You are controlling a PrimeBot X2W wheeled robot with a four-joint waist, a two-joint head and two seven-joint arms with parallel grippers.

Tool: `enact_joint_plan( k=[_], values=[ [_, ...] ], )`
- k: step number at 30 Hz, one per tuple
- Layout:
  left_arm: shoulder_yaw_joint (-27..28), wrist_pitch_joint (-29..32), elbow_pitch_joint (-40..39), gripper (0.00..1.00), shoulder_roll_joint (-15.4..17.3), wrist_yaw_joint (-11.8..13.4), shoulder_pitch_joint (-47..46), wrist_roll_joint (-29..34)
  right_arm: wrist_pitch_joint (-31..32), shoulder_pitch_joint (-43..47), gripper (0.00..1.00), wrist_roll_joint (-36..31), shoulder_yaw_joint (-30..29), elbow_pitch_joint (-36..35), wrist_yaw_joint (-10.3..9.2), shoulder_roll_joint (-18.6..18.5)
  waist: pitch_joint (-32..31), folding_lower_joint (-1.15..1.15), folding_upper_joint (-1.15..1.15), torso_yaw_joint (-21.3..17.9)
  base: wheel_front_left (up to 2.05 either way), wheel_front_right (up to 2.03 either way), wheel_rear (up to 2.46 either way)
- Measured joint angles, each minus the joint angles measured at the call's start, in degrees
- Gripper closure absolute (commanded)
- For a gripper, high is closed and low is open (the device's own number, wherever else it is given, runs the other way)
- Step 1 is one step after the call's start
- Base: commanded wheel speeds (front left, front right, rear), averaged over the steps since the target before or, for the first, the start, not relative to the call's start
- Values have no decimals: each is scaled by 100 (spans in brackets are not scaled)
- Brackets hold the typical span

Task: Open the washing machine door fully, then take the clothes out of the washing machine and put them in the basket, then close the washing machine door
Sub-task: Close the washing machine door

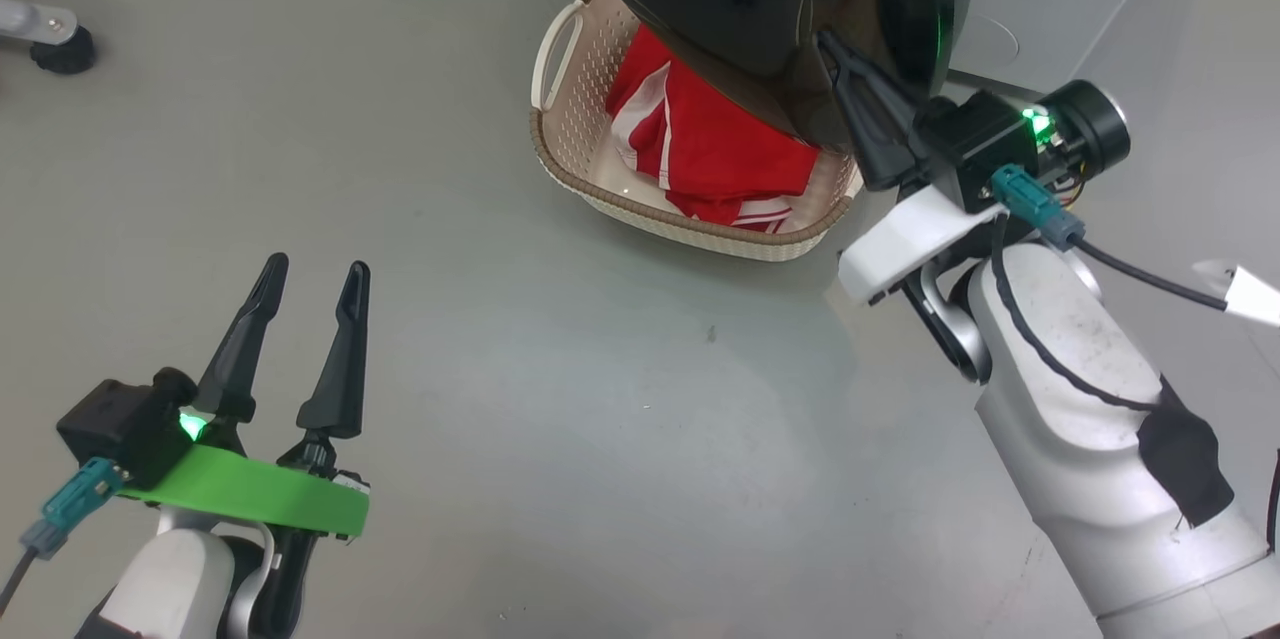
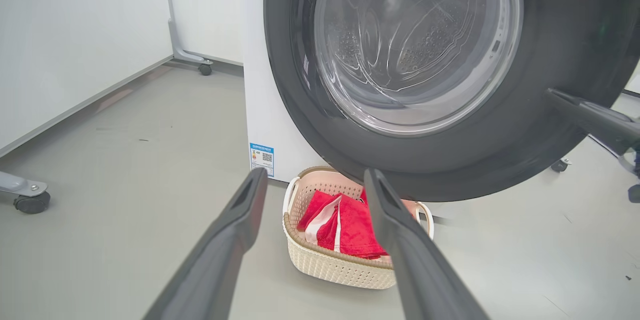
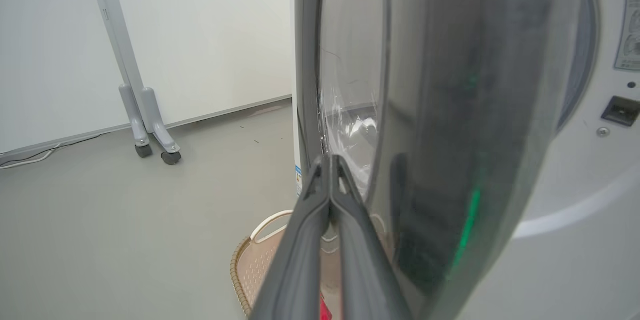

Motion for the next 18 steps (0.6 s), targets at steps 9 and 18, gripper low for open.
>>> enact_joint_plan(
  k=[9, 18],
  values=[
    [-124, 0, -62, 0, 58, 0, -102, 0, -87, -511, 100, -1, -218, 60, -201, 8, 252, 0, 0, -112, 0, 0, 0],
    [-178, 0, -159, 0, 66, 0, -330, -152, -125, -1066, 100, 5, -499, 101, -359, -64, 594, 0, 0, -154, 0, 0, 0]
  ],
)
